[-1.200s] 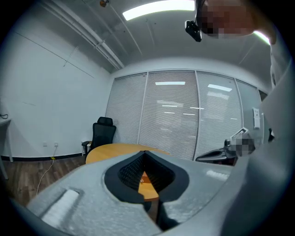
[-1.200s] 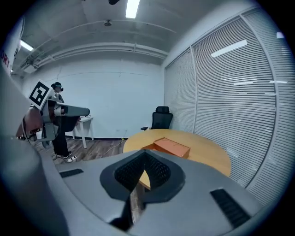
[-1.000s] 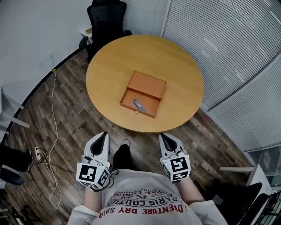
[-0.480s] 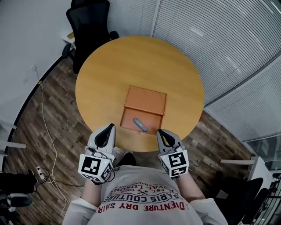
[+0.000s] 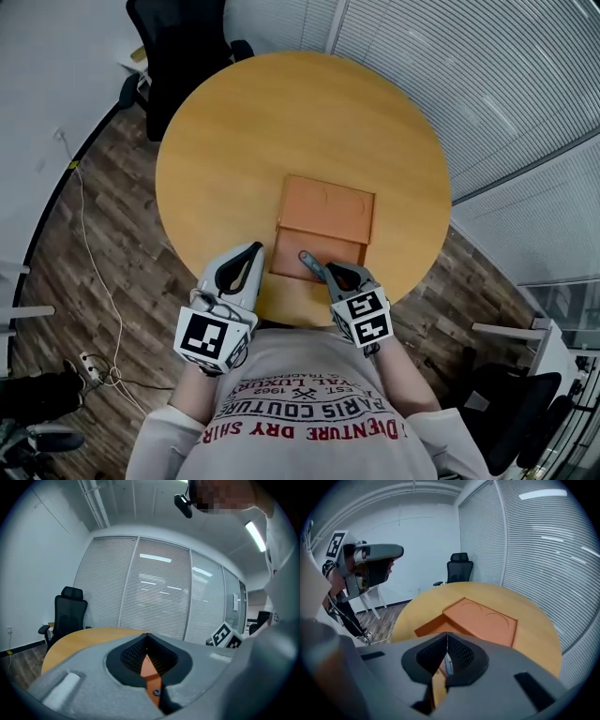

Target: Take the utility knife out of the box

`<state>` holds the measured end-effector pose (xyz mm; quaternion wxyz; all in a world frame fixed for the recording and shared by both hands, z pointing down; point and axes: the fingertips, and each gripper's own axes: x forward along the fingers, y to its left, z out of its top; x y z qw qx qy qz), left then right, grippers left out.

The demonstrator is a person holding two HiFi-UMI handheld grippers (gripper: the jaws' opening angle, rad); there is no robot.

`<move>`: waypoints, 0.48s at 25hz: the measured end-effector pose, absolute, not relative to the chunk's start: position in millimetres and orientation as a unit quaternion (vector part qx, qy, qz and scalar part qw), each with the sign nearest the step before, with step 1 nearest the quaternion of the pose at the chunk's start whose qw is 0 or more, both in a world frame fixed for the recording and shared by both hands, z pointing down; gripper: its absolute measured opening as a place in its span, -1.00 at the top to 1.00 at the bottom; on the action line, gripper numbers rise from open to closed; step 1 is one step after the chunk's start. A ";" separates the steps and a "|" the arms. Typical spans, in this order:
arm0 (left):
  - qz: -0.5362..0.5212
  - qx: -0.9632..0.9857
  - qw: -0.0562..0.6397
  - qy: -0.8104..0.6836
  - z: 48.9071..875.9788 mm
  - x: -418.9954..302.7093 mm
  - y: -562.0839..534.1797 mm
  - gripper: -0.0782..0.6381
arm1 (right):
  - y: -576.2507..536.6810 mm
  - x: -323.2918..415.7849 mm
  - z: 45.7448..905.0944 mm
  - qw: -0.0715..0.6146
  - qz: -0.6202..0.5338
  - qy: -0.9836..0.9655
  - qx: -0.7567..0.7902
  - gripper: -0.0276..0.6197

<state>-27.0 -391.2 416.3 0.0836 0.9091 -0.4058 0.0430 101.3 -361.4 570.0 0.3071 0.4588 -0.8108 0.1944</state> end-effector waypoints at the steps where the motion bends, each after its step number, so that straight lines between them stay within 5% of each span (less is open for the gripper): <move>1: 0.042 0.910 0.086 -0.404 419.1 -27.0 -393.9 0.80 | -365.1 100.3 578.2 0.315 0.200 -0.808 0.455 0.87; 8: 0.052 0.911 0.109 -0.395 441.4 -29.5 -411.5 0.80 | -375.7 88.8 638.8 0.404 0.243 -0.788 0.397 0.49; 12: 0.051 0.907 0.123 -0.400 449.8 -36.6 -419.1 0.80 | -372.3 85.7 661.5 0.456 0.255 -0.772 0.363 0.43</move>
